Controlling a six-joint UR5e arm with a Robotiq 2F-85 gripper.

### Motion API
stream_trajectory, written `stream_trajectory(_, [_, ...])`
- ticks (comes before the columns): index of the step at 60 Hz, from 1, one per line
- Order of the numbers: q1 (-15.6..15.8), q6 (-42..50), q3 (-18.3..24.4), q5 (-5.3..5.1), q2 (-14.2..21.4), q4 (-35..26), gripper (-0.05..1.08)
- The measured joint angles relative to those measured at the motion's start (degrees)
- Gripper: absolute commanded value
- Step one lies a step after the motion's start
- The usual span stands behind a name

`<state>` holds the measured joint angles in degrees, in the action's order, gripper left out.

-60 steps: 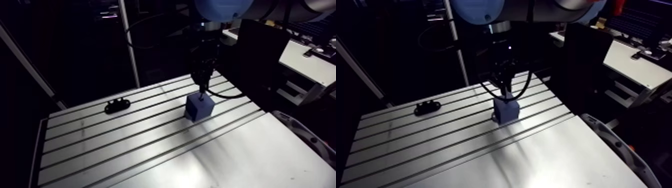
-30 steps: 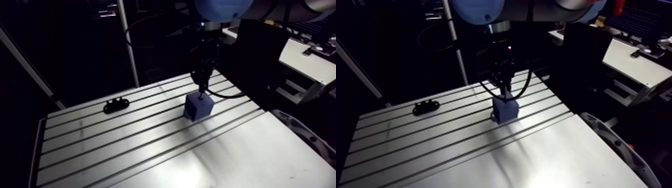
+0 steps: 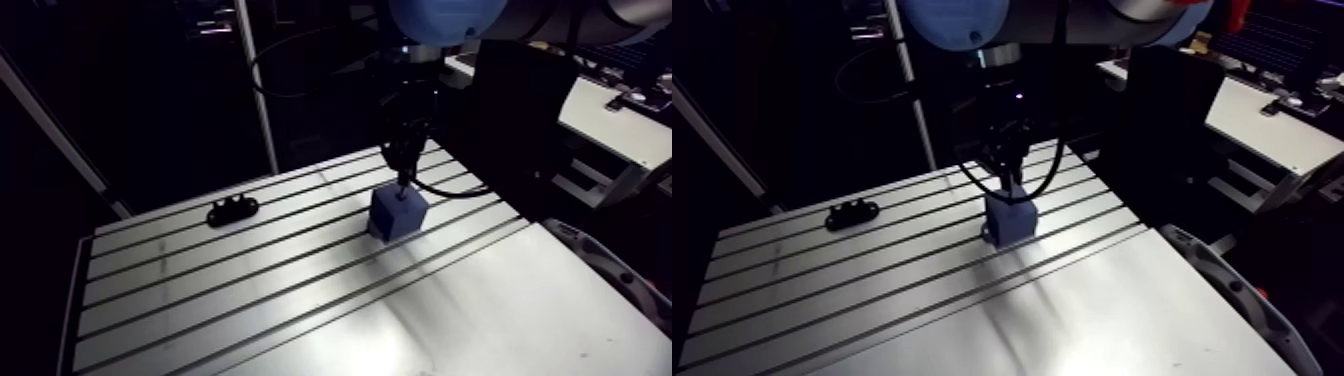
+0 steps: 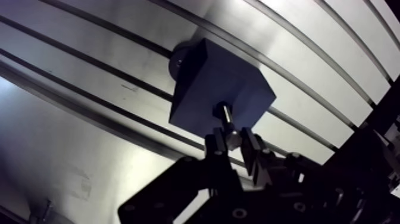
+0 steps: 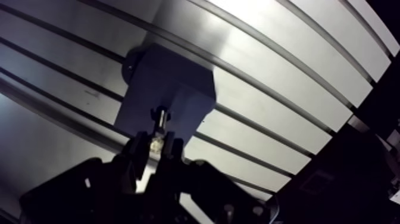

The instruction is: Pick up the M10 bolt and insert it into the hex recess until seated.

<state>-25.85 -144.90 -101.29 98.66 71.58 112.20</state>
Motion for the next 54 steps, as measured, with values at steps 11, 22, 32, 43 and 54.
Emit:
stream_trajectory(11, [0.0, 0.0, -0.1, 0.00, 0.0, 0.0, 1.01])
stream_trajectory(22, [0.0, 0.1, -0.3, 0.00, 0.1, 0.0, 1.01])
stream_trajectory(32, [0.0, 0.1, -0.5, 0.00, 0.1, 0.1, 1.01])
stream_trajectory(43, [0.0, 0.1, -0.6, -0.06, 0.1, 0.1, 1.01])
stream_trajectory(54, [0.0, 0.1, -0.6, -0.14, 0.1, 0.2, 1.01])
